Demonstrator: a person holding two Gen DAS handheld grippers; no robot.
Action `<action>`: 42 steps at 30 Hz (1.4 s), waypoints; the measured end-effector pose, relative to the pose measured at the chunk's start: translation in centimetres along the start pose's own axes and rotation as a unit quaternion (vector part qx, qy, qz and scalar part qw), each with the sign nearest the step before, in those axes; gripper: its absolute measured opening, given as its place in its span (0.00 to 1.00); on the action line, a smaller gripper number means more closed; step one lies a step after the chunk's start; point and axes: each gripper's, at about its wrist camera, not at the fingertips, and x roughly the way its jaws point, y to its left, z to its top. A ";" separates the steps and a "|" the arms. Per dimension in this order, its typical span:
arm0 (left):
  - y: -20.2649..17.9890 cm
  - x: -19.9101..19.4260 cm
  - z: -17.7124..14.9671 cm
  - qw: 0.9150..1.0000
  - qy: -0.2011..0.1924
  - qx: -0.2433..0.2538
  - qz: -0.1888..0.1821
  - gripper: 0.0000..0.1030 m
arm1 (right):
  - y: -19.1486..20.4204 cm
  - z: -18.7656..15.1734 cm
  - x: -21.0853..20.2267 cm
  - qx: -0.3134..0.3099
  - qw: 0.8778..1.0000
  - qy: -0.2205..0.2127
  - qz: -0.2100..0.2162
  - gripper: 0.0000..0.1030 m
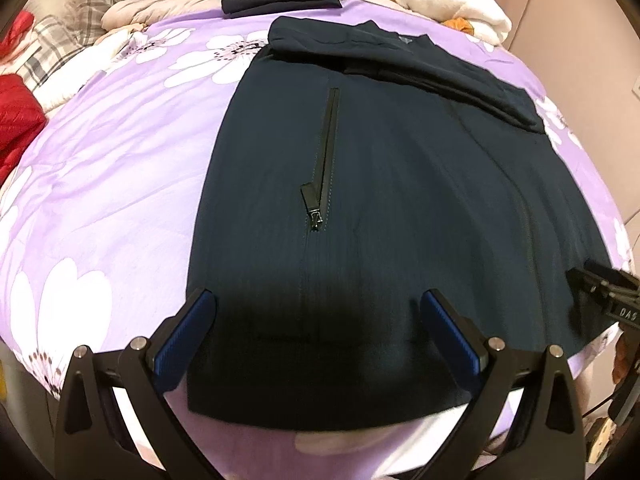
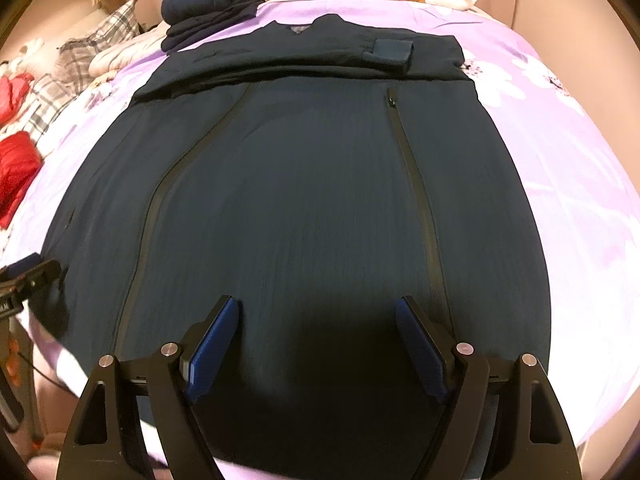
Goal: Fold large clothes
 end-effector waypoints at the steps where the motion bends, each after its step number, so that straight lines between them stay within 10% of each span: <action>1: 0.3 -0.4 -0.1 1.000 -0.001 -0.007 -0.005 0.99 | -0.2 -0.2 -0.2 0.001 1.000 0.004 0.002 0.78; 25: 13.3 -4.8 -2.0 0.957 -0.037 -0.266 -0.105 0.99 | -11.2 -2.4 -4.0 0.236 0.967 -0.051 0.082 0.78; 42: 14.0 -1.6 0.8 0.940 -0.014 -0.266 -0.215 0.99 | -14.6 -1.7 -1.7 0.284 0.946 -0.022 0.155 0.78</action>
